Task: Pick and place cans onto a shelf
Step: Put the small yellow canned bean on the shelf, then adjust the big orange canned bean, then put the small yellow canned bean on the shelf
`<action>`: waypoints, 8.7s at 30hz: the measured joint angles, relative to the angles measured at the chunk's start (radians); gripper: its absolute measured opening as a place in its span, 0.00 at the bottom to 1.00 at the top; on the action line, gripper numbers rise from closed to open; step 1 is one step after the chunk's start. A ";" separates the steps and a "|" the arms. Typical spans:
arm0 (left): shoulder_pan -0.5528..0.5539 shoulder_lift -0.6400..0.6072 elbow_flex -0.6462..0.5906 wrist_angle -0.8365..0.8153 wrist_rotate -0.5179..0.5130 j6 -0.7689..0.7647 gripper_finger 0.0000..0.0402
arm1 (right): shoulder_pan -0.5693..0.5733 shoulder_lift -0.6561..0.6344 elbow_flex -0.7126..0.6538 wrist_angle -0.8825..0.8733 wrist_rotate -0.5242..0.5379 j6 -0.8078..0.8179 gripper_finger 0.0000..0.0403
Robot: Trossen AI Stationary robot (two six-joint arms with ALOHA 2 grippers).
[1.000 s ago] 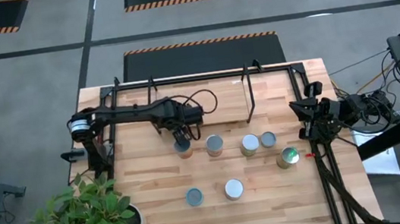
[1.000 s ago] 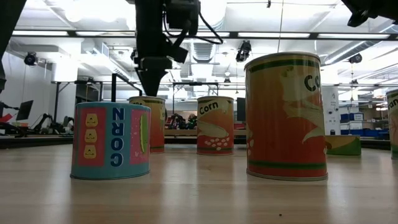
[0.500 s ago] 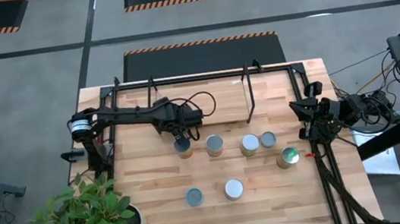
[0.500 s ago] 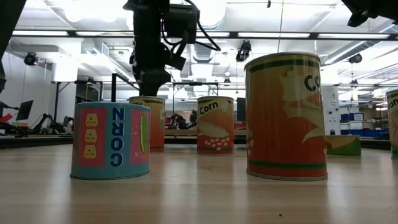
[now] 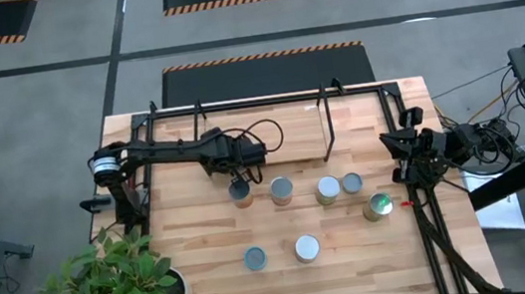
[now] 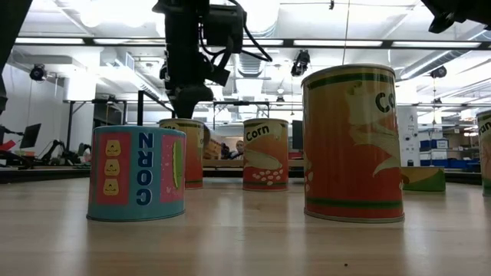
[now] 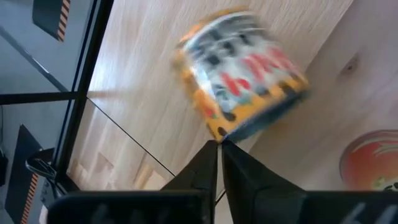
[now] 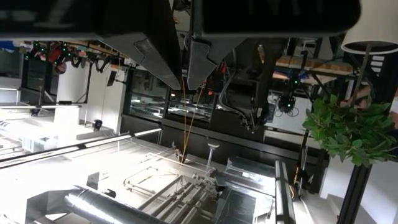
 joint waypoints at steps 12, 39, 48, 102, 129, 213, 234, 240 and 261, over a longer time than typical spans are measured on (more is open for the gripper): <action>0.004 -0.001 0.117 -0.018 0.039 0.001 0.00 | 0.000 0.000 0.000 0.000 0.000 0.000 0.04; -0.173 -0.003 0.178 0.016 0.168 0.127 0.00 | 0.000 0.000 0.000 -0.014 0.000 0.000 0.04; -0.178 -0.003 0.153 0.141 0.168 0.106 0.00 | 0.000 0.000 0.000 -0.014 0.000 0.001 0.04; -0.195 0.001 -0.144 0.395 0.147 -0.488 0.54 | 0.000 0.000 0.000 -0.015 0.000 0.004 0.04; -0.191 0.001 -0.206 0.522 0.129 -0.434 0.22 | 0.000 0.000 0.000 -0.015 0.000 -0.003 0.04; -0.248 0.109 0.050 0.198 0.211 0.115 0.00 | 0.000 0.000 0.000 -0.019 0.000 -0.017 0.04; -0.247 0.098 0.082 0.134 0.190 0.096 0.00 | 0.000 0.000 0.000 -0.018 0.000 -0.018 0.04; -0.246 0.105 0.082 0.196 0.122 0.101 0.00 | 0.000 0.000 0.000 -0.018 0.000 -0.018 0.04; -0.234 0.172 0.081 0.108 0.182 -0.044 0.00 | 0.000 0.000 0.000 -0.017 0.000 -0.023 0.04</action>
